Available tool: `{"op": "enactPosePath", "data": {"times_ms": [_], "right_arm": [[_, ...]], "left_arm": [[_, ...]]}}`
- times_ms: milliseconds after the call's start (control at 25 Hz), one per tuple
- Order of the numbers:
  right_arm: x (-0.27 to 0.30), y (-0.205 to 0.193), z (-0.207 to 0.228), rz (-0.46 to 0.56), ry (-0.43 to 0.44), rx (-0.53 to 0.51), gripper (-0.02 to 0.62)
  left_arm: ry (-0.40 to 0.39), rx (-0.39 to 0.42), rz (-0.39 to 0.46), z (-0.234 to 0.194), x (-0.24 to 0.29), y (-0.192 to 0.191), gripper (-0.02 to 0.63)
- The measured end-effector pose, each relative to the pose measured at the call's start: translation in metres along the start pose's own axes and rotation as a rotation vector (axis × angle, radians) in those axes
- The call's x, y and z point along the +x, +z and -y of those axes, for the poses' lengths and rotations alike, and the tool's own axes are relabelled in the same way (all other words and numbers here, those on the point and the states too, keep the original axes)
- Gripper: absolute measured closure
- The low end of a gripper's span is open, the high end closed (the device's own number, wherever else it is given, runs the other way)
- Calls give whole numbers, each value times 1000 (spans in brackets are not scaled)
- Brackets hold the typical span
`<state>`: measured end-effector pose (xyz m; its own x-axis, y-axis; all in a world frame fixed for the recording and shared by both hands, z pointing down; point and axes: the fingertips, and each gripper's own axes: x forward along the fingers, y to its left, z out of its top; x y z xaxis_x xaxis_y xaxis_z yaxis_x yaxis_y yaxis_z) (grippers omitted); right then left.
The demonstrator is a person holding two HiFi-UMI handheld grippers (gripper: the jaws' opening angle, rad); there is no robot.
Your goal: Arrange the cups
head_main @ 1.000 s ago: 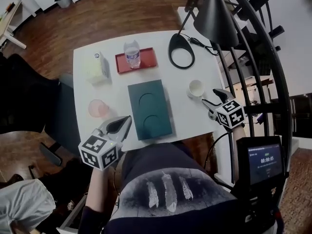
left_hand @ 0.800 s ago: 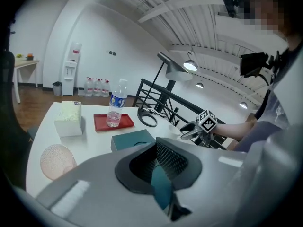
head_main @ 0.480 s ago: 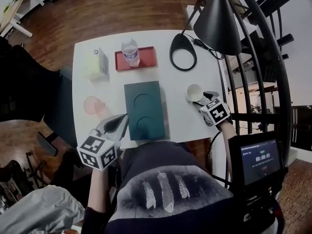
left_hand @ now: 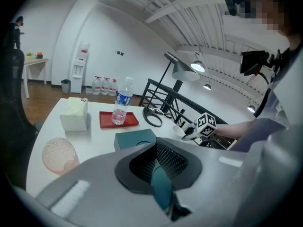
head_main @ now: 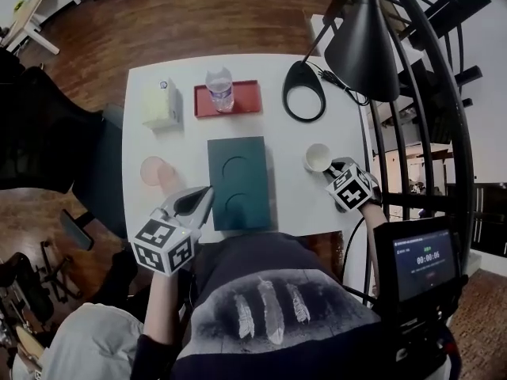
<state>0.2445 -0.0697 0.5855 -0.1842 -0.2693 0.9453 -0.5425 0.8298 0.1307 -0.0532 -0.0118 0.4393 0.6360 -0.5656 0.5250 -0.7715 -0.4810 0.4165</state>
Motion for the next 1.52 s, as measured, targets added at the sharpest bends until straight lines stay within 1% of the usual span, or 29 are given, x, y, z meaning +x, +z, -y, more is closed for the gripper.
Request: {"op": "enactPosePath", "data": {"times_ms": [280,520,680,880,1000,1080,1160,1320,1520], "right_arm": [[0,10,-2,48,17,-19,548],[0,28,-17,114,76,-51,549],[-1,39,-23,148,86,-76,549],[0,44,-22,164,104,-59,551],[-2,46,-19,172,89,-62,551],[-9,53,-15,202,77,-47,551],[-18,65,-12,239,67,-47,551],[-46,99,-11,317,56,-110,551],[-85,158,-29,458,111,-202,551]], "left_arm": [[10,7,-10,-2,-1,-4,591],[19,-5,-5,-6,-2,-3,592],[30,-10,1,-8,-4,-2,591],[38,-15,6,-11,-5,-2,592],[42,-20,12,-12,-7,-1,591],[42,-19,14,-12,-7,0,592],[43,-19,14,-12,-8,1,591],[48,-18,13,-14,-10,2,592],[49,-21,18,-16,-10,4,592]]}}
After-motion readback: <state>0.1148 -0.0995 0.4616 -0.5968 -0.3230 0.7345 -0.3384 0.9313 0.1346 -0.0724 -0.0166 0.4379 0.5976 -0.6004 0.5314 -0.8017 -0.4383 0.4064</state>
